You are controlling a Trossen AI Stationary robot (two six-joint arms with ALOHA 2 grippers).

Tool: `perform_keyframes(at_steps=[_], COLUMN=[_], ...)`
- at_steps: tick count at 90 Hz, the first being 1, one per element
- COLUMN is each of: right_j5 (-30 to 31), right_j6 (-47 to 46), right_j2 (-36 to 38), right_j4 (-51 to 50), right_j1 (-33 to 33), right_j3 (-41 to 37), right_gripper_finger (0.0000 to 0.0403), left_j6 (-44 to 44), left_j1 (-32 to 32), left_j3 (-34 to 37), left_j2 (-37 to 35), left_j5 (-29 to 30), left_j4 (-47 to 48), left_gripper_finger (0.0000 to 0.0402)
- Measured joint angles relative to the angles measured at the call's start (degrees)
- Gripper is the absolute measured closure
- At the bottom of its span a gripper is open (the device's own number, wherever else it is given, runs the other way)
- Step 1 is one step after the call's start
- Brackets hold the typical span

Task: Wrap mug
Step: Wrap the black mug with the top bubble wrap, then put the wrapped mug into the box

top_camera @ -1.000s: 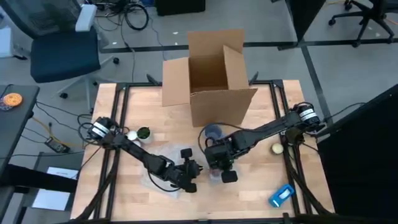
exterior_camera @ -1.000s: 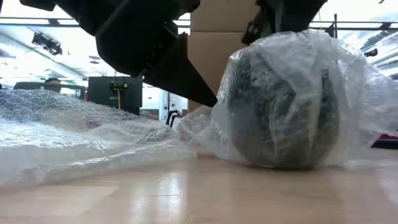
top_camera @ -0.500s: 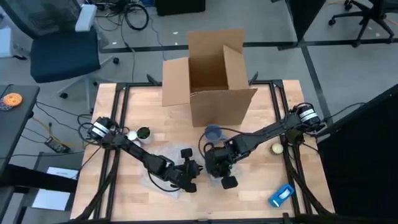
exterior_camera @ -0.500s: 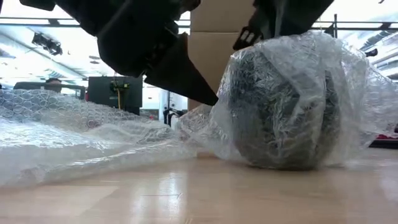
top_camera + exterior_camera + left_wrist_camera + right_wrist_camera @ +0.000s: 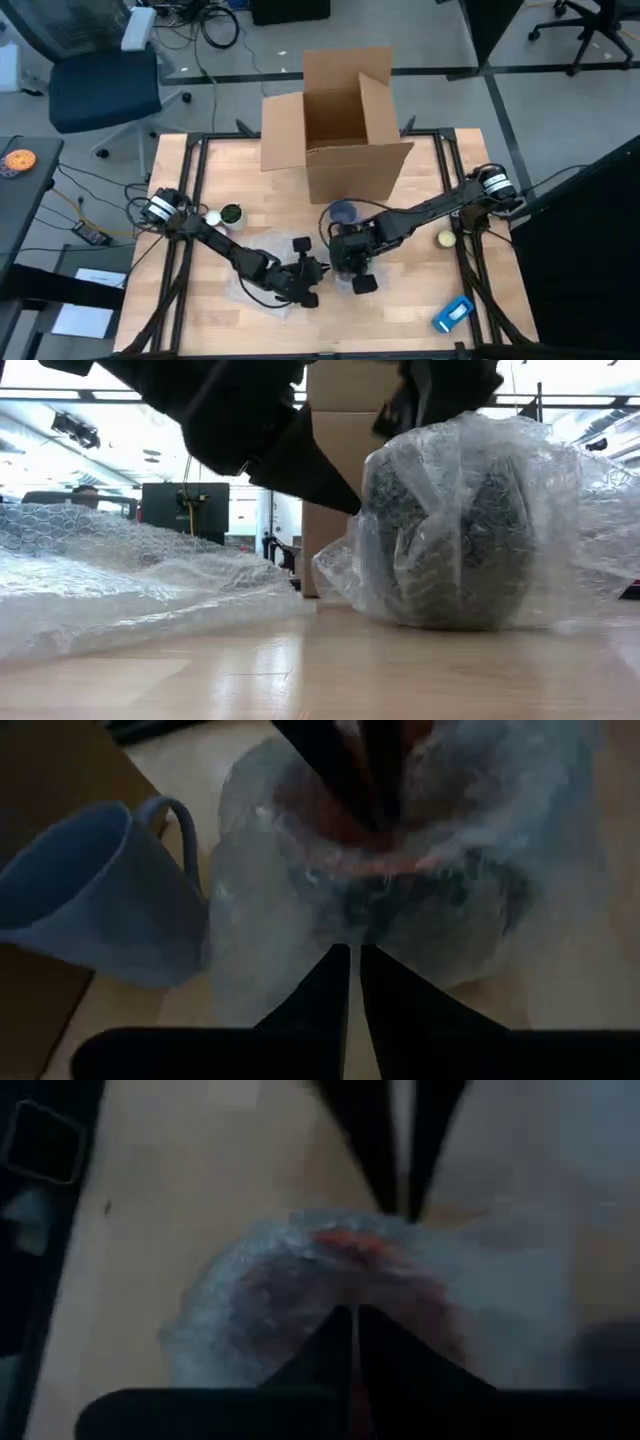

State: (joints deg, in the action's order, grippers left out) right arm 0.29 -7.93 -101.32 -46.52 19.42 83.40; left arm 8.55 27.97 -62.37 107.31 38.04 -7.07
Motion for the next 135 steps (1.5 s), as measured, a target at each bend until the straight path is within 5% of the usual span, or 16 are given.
perform_keyframes(at_steps=[11,26,63,114,135], right_j5=[4.1,4.2,10.5,2.8,-0.6], right_j6=[-3.7,-9.1,-26.3,-21.6,-19.1], right_j2=[1.5,2.1,0.1,0.5,0.4], right_j4=[-3.9,4.9,4.8,21.6,23.1], right_j1=[2.4,6.4,10.6,5.8,3.0], right_j3=[3.6,3.8,-1.8,-16.5,-17.8], right_gripper_finger=[0.0403,0.0390,0.0262,0.0261,0.0298], left_j6=[-2.6,-4.1,-5.6,-8.7,-10.0], left_j1=[-0.2,-0.2,-0.2,0.0,0.7], left_j3=[0.0,0.0,0.0,0.0,0.0], left_j2=[0.6,1.1,1.2,-1.2,-8.9], left_j5=[-0.2,-0.5,-4.8,-5.1,4.4], left_j4=[-0.8,-0.8,-0.8,-0.1,11.5], left_gripper_finger=[0.0387,0.0387,0.0387,0.0387,0.0387])
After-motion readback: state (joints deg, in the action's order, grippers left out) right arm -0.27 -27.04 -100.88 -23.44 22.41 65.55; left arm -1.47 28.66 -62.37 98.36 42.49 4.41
